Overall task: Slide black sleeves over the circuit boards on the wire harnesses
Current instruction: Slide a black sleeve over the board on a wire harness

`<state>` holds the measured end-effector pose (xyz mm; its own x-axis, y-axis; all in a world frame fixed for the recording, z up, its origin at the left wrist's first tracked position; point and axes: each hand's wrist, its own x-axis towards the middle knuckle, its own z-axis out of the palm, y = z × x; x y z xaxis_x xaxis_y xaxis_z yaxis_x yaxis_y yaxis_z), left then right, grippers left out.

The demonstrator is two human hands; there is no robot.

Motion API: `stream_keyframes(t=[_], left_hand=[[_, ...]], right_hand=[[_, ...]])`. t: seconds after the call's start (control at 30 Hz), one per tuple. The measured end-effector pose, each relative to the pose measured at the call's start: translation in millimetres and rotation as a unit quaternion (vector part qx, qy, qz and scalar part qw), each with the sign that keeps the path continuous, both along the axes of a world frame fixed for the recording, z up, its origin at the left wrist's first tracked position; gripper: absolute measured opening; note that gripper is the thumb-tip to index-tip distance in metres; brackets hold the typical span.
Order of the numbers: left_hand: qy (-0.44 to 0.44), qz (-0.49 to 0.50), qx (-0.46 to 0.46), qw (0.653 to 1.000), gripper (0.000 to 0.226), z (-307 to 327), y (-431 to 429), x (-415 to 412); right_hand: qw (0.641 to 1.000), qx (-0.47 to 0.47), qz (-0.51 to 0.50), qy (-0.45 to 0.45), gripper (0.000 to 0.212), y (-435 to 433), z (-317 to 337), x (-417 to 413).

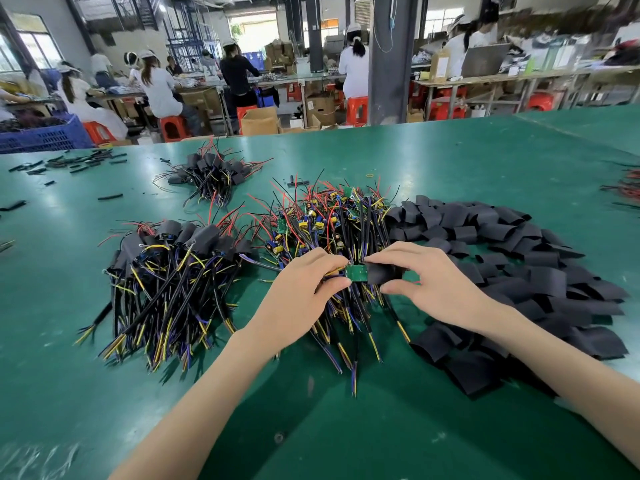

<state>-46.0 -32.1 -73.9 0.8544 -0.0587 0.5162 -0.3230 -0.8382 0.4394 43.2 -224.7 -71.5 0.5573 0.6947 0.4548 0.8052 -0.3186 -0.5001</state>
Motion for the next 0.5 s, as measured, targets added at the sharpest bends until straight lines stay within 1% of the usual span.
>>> stream_keyframes(t=[0.1,0.4,0.5], left_hand=[[0.001,0.002,0.001,1.0,0.021,0.0,0.1,0.0],[-0.013,0.017,0.005,1.0,0.023,-0.1,-2.7,-1.1],[-0.023,0.016,0.003,1.0,0.023,-0.2,-4.3,-1.2]], right_hand=[[1.0,0.008,-0.002,-0.019,0.041,1.0,-0.7,-1.5],[0.991,-0.007,0.003,-0.133,0.041,4.1,-4.6,-4.5],[0.989,-0.003,0.005,-0.148,0.041,5.7,-5.5,-5.6]])
